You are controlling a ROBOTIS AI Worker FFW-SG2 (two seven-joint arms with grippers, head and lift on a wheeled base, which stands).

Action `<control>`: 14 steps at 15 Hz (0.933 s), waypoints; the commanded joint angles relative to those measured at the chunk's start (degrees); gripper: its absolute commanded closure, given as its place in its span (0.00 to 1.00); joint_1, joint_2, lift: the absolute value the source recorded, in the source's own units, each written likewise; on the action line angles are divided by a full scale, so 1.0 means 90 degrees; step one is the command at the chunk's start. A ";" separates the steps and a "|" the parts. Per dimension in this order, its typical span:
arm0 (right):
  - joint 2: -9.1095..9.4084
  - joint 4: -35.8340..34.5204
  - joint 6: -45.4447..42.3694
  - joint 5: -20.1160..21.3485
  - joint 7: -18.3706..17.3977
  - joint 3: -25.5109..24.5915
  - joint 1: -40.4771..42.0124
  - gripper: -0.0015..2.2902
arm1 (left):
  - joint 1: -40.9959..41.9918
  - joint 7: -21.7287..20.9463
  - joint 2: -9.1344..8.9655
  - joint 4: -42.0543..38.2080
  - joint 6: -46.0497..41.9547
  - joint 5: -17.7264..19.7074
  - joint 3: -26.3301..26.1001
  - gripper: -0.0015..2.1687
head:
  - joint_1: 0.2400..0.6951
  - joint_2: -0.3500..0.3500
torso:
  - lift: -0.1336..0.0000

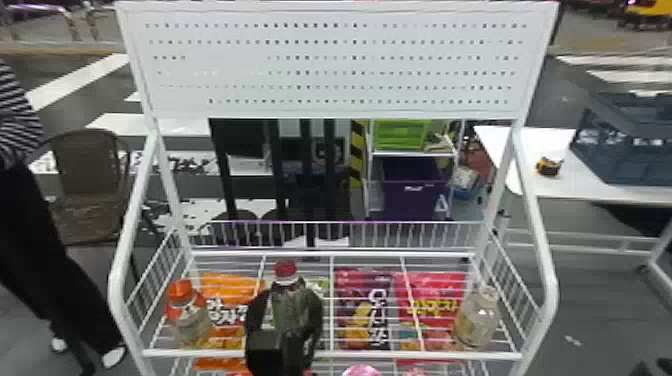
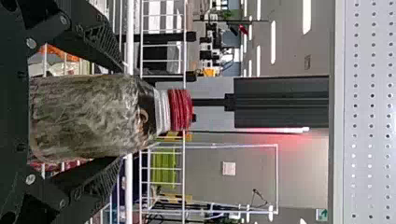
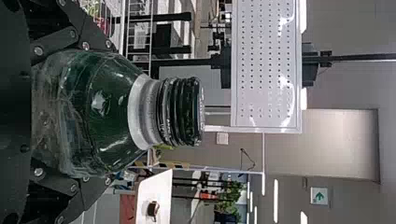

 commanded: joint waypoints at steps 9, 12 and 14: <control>0.0006 -0.0033 0.0040 0.0032 -0.0002 0.0036 -0.0076 0.25 | 0.0647 0.0069 0.0038 -0.0599 -0.0296 -0.0050 -0.0049 0.06 | 0.57 0.50 | 1.00; 0.0006 -0.0062 0.0098 0.0061 -0.0002 0.0046 -0.0115 0.25 | 0.0755 0.0108 0.0077 -0.0813 -0.0296 -0.0070 -0.0059 0.06 | 0.57 0.50 | 1.00; 0.0006 -0.0043 0.0098 0.0061 -0.0002 0.0046 -0.0105 0.25 | 0.1165 0.0216 0.0292 -0.1761 -0.0198 -0.0119 -0.0069 0.06 | 0.57 0.50 | 1.00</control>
